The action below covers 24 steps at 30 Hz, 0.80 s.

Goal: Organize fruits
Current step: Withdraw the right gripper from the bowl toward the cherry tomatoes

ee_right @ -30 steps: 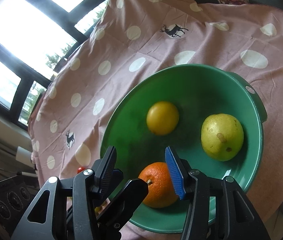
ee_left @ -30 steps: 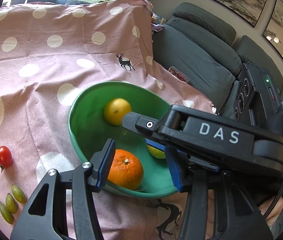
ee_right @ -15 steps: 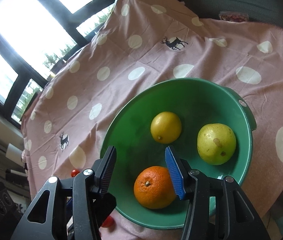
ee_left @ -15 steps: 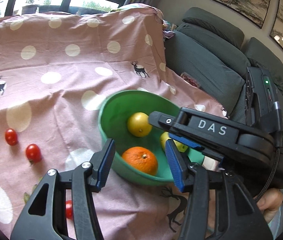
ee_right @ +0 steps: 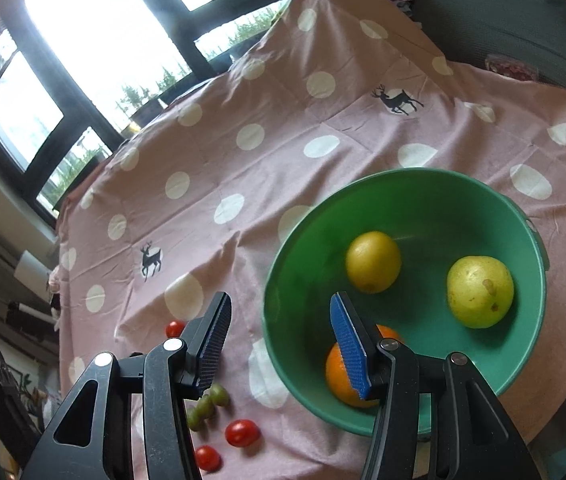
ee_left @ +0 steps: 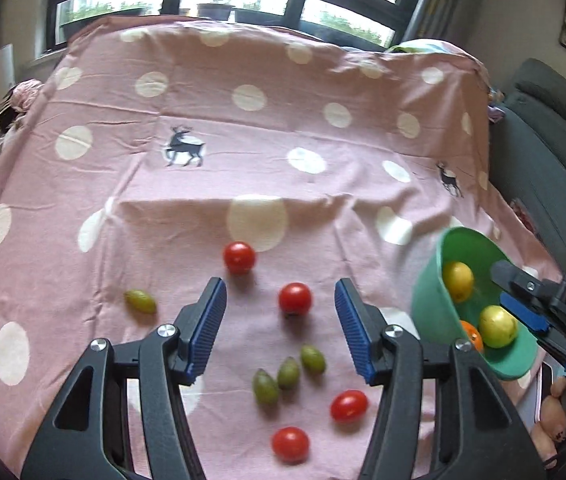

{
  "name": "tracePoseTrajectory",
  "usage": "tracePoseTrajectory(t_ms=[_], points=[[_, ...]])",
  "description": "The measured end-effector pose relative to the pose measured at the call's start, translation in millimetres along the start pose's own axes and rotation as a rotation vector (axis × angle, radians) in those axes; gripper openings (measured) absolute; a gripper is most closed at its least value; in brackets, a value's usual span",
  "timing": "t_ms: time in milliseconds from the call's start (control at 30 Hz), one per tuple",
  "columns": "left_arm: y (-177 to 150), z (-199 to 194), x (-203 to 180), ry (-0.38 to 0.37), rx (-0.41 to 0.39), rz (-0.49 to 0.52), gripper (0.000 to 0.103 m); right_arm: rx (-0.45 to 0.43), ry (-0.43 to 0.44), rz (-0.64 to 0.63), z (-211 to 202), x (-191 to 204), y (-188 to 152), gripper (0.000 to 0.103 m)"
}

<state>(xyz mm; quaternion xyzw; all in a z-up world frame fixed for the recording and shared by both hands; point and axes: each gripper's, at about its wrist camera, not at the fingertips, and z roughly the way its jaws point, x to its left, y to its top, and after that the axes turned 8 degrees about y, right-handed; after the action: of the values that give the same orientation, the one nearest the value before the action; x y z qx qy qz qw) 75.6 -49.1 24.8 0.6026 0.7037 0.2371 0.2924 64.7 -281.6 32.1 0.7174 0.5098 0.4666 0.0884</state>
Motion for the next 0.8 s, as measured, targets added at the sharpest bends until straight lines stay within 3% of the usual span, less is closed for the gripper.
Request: tracePoseTrajectory(t_ms=[233,333,433,733,800], points=[[1.8,13.4,55.8,0.137,0.042,-0.135,0.055,0.062,0.069,-0.061,21.3,35.6,-9.3,0.054],[0.7,18.7,66.6,0.16,0.054,-0.156,0.055,0.117,0.098,-0.09,41.3,51.6,-14.7,0.054],[0.0,24.3,72.7,0.137,0.05,-0.187,0.053,0.173,0.091,-0.117,66.1,64.9,-20.2,0.054],[-4.1,47.7,88.3,0.104,0.143,-0.261,0.042,0.309,0.029,-0.17,127.6,79.1,-36.4,0.054],[0.3,46.1,86.8,0.053,0.133,-0.278,0.041,0.326,0.022,-0.163,133.7,78.3,-38.8,0.054]])
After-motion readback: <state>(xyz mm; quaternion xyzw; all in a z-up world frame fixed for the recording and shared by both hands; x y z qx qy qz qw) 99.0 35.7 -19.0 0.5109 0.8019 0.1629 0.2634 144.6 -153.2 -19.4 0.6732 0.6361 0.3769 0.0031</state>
